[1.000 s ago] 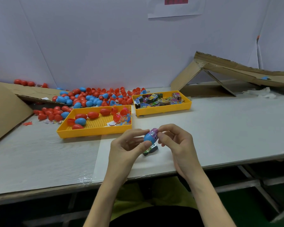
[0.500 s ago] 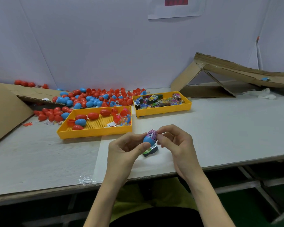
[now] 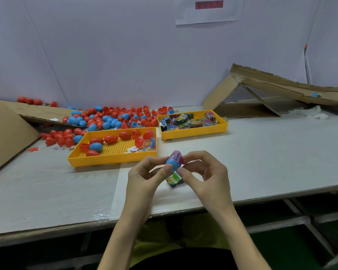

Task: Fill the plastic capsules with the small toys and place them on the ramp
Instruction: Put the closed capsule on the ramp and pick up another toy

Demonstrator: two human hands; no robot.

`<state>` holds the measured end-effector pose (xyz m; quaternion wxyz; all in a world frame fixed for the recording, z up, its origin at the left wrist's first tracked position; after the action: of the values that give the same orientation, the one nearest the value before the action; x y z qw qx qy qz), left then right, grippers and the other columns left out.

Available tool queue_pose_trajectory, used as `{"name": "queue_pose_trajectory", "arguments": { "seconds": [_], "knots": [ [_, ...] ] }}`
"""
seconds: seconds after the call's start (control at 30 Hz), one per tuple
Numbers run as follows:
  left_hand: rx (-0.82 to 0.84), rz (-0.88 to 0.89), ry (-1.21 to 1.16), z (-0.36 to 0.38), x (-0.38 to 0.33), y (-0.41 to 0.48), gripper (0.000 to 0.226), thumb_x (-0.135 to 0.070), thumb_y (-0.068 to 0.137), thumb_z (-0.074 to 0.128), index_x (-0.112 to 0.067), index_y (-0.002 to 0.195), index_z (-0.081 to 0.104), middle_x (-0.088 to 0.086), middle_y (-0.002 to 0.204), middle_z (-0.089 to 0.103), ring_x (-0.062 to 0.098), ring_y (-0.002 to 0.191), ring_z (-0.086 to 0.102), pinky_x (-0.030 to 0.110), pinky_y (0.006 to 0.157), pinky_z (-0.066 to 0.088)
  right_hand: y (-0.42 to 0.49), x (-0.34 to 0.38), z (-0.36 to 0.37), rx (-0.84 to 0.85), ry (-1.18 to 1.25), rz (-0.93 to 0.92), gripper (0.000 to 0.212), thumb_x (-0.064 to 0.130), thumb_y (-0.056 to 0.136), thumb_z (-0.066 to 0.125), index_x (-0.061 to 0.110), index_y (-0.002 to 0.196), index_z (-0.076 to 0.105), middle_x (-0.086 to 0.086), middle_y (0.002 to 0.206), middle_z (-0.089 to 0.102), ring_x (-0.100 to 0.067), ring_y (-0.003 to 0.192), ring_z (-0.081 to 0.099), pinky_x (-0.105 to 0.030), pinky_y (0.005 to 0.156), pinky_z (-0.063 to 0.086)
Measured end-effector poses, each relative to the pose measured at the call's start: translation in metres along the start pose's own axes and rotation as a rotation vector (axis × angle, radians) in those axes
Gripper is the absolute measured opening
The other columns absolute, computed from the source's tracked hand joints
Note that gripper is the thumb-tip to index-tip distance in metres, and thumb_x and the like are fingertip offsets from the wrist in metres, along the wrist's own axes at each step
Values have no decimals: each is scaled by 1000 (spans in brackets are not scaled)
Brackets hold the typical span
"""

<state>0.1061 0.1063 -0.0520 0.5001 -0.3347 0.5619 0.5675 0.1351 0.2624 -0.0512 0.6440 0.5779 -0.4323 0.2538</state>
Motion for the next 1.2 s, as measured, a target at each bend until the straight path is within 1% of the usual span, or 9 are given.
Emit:
{"name": "queue_pose_trajectory", "arguments": {
  "seconds": [0.07,0.17,0.37,0.53,0.63,0.8,0.9,1.07,1.2],
  "knots": [
    [18,3,2,1,-1,0,30,-40,71,81,-22,95,76,4,103,76,21,101,71,32,83,59,0,2,0,0,-22,-31,32,18,79,83,26,106,68,12,101,73,-14,87,72,-22,74,59],
    [26,17,-11,2,-1,2,26,-26,74,82,-19,97,74,6,100,76,18,98,72,24,79,57,0,6,3,27,-68,-97,41,25,77,82,19,115,68,8,112,68,-15,94,70,-24,75,59],
    [34,-22,-51,1,0,2,24,-37,76,84,-25,95,76,9,101,76,27,102,71,35,85,59,-1,4,3,13,-101,-119,43,25,78,78,24,120,69,7,116,65,-14,98,67,-29,75,60],
    [37,-57,-113,1,0,2,13,-25,77,76,-22,89,77,14,102,76,32,102,72,36,85,59,-3,4,3,-26,-97,-119,48,24,79,79,38,121,61,17,117,67,-8,101,68,-21,78,58],
    [49,-68,-117,2,-1,2,11,-22,78,75,-23,89,77,13,103,76,32,102,71,36,86,59,-2,4,2,-18,-87,-125,42,24,80,78,43,114,63,24,113,68,-7,100,67,-20,80,57],
    [57,-96,-183,5,-5,2,15,-36,74,75,-25,84,77,13,98,76,28,95,74,27,79,59,-3,3,2,-10,-108,-124,43,24,80,79,39,117,64,22,114,67,-7,102,66,-18,80,56],
    [58,-102,-184,5,-4,3,13,-32,74,75,-23,84,77,13,97,76,29,93,74,27,77,59,-2,2,2,-2,-121,-146,46,16,78,81,35,118,65,19,116,66,-9,102,65,-19,77,57],
    [67,-113,-185,3,-1,3,16,-31,71,77,-21,85,76,14,97,76,29,94,74,29,78,59,-3,1,2,13,-120,-138,45,18,78,81,37,116,65,18,116,67,-8,103,65,-21,79,57],
    [67,-125,-200,3,1,5,31,-27,71,77,-7,94,70,16,97,75,31,93,74,29,77,59,-3,-1,1,-7,-117,-146,42,17,77,81,34,114,69,17,115,69,-9,107,64,-22,80,56]
  ]
}}
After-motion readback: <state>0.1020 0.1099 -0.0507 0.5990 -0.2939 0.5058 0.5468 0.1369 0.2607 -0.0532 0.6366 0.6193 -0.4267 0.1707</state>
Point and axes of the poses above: each hand's wrist, its own y-axis towards the middle knuckle, its own z-axis out of the palm, x = y × z, the point moved 3 cm from there along y, towards the middle knuckle
